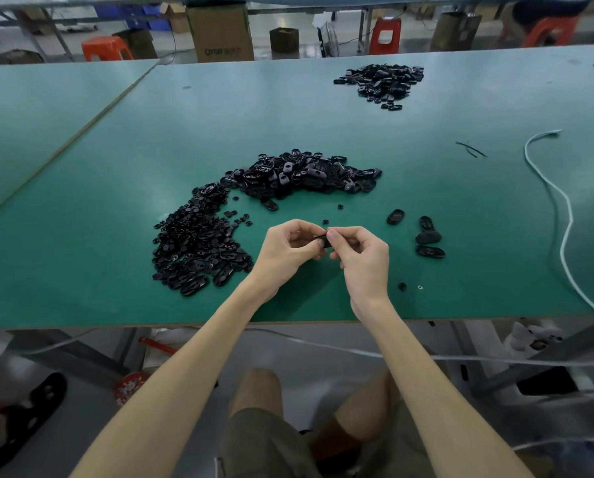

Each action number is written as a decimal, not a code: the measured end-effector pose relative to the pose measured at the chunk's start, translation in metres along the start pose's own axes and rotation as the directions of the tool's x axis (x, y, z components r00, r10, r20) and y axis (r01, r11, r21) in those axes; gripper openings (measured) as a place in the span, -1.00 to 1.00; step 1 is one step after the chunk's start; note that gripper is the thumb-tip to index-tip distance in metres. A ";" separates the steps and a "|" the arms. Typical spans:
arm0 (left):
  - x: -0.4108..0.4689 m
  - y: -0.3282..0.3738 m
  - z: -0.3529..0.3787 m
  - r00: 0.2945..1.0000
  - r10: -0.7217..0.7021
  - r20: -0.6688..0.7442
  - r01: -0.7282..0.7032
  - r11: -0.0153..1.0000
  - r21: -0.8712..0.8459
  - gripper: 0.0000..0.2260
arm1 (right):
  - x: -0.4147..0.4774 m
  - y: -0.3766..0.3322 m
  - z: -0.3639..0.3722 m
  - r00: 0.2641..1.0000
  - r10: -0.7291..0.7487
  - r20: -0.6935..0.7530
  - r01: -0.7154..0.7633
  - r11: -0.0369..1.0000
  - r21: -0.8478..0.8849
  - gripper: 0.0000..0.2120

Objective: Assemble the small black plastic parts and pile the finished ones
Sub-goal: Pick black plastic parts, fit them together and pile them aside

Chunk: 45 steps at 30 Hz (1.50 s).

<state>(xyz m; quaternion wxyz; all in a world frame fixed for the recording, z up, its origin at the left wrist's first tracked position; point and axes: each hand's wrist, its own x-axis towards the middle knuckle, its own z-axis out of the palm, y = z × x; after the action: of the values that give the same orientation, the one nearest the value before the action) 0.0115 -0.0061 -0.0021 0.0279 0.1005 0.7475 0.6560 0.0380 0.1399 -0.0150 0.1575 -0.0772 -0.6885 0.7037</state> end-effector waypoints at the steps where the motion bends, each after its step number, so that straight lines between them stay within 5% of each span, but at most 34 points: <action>1: 0.000 0.000 0.000 1.000 0.000 0.000 0.000 1.000 0.001 -0.87 | 0.000 0.000 0.000 1.000 -0.001 0.000 0.001 1.000 -0.003 -0.92; 23: 0.000 0.002 -0.002 0.999 -0.029 0.014 0.029 0.999 0.015 -0.87 | -0.001 -0.001 0.002 1.000 0.009 0.003 -0.009 1.000 -0.015 -0.92; 34: 0.015 0.021 0.010 0.994 0.087 -0.071 -0.087 0.996 0.010 -0.89 | -0.002 -0.004 0.007 0.999 0.021 -0.033 -0.024 0.995 -0.094 -0.79; 42: 0.046 0.073 0.077 0.942 0.107 0.317 -0.200 0.940 0.277 -0.83 | -0.004 -0.009 0.009 0.988 0.148 0.049 -0.128 0.947 -0.294 -0.73; 44: 0.047 0.073 0.094 0.924 0.071 0.377 -0.204 0.924 0.325 -0.83 | -0.009 -0.011 0.005 0.980 0.148 0.131 -0.145 0.989 -0.030 -0.88; 45: 0.048 0.072 0.101 0.921 0.061 0.386 -0.207 0.914 0.349 -0.84 | -0.010 -0.013 0.003 0.977 0.148 0.151 -0.166 0.980 0.112 -0.78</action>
<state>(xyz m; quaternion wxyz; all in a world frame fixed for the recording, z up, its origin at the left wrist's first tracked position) -0.0097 0.1103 0.0589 0.1009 0.2765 0.8338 0.4670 0.0478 0.1336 -0.0032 0.0565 -0.0712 -0.6447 0.7590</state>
